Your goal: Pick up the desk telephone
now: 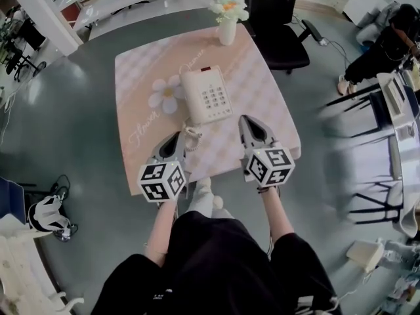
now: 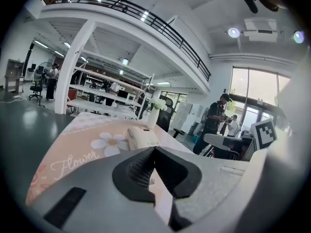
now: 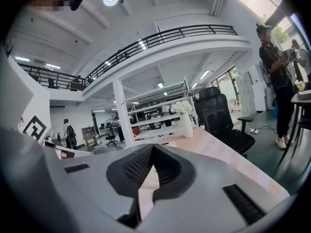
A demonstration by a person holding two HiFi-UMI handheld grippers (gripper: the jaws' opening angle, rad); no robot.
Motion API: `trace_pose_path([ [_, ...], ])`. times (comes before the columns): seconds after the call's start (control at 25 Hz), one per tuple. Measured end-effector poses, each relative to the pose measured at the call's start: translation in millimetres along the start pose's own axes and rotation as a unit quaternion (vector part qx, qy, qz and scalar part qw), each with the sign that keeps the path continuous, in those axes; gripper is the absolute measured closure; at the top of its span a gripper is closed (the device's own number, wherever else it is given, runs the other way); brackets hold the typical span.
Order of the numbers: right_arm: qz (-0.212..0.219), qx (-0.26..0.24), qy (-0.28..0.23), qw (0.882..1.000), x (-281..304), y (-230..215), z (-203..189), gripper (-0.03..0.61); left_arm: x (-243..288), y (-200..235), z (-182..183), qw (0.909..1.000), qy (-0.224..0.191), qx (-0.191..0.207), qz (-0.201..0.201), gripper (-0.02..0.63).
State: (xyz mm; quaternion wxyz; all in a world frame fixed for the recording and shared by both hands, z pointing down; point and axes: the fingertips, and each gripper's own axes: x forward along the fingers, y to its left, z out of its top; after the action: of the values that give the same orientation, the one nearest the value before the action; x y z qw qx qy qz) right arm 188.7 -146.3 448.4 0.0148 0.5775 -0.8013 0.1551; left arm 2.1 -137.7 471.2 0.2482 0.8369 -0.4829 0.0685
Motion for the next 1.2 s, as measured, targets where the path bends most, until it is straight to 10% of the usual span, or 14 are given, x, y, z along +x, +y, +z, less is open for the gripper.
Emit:
trace_pose_path([
  [0.8,0.034,0.053,0.093,0.994,110.7,-43.5,-37.9,0.586,95.9,40.2,-16.5,0.9889,0.116,-0.084,-0.041,0.614],
  [1.2,0.051,0.096,0.129,0.986,150.7,-66.1,-50.6,0.511,117.6,48.3,-16.3,0.9826,0.127,-0.119,-0.066,0.476],
])
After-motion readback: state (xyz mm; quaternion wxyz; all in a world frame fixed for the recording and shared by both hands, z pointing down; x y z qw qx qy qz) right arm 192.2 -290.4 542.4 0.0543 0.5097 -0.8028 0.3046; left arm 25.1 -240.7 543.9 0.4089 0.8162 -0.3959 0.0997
